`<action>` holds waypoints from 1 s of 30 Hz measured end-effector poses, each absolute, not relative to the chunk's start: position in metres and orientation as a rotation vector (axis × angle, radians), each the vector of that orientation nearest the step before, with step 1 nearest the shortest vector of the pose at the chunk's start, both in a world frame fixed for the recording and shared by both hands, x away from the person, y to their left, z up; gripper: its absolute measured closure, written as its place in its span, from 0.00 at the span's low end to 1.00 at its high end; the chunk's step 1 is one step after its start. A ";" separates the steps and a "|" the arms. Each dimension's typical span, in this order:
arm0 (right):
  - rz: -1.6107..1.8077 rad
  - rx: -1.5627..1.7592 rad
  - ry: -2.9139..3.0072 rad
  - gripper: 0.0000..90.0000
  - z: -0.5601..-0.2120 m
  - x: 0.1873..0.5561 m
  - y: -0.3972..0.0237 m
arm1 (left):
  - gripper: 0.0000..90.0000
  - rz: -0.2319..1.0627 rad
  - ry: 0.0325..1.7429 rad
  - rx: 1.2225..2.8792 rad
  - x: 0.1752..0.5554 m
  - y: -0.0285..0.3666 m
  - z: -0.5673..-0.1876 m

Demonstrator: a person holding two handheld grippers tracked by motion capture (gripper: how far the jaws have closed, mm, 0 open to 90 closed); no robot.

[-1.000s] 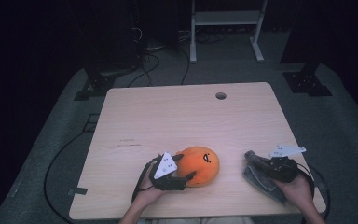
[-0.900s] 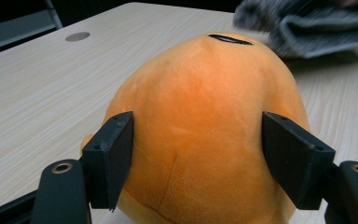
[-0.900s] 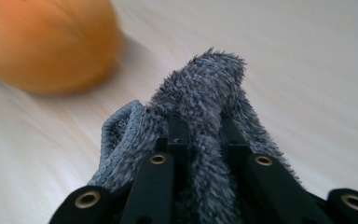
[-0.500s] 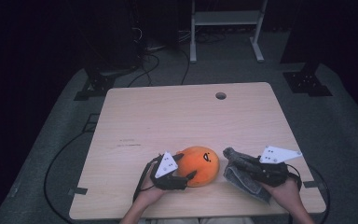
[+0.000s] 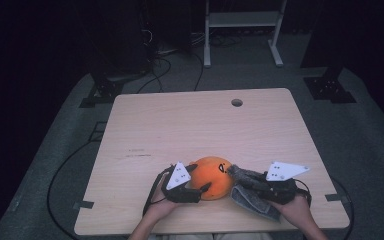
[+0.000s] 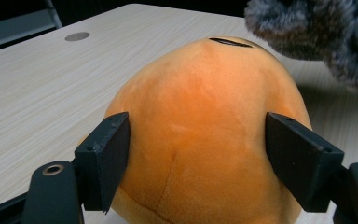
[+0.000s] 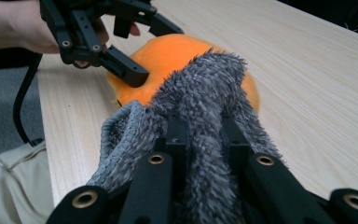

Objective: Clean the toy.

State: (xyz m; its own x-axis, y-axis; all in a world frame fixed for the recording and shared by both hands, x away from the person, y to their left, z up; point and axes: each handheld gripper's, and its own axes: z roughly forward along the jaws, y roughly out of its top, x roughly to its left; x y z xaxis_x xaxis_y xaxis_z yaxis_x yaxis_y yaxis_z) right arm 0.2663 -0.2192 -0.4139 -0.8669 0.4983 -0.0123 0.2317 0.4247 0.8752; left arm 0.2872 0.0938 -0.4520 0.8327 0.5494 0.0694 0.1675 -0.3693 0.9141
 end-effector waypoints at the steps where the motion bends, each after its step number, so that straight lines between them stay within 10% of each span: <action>1: 1.412 0.629 2.417 0.85 -0.414 0.267 -0.216 | 0.27 0.445 0.532 1.937 0.287 0.094 -0.452; 30: 1.344 0.526 2.378 0.85 -0.421 0.261 -0.187 | 0.31 0.448 0.522 1.951 0.293 0.084 -0.453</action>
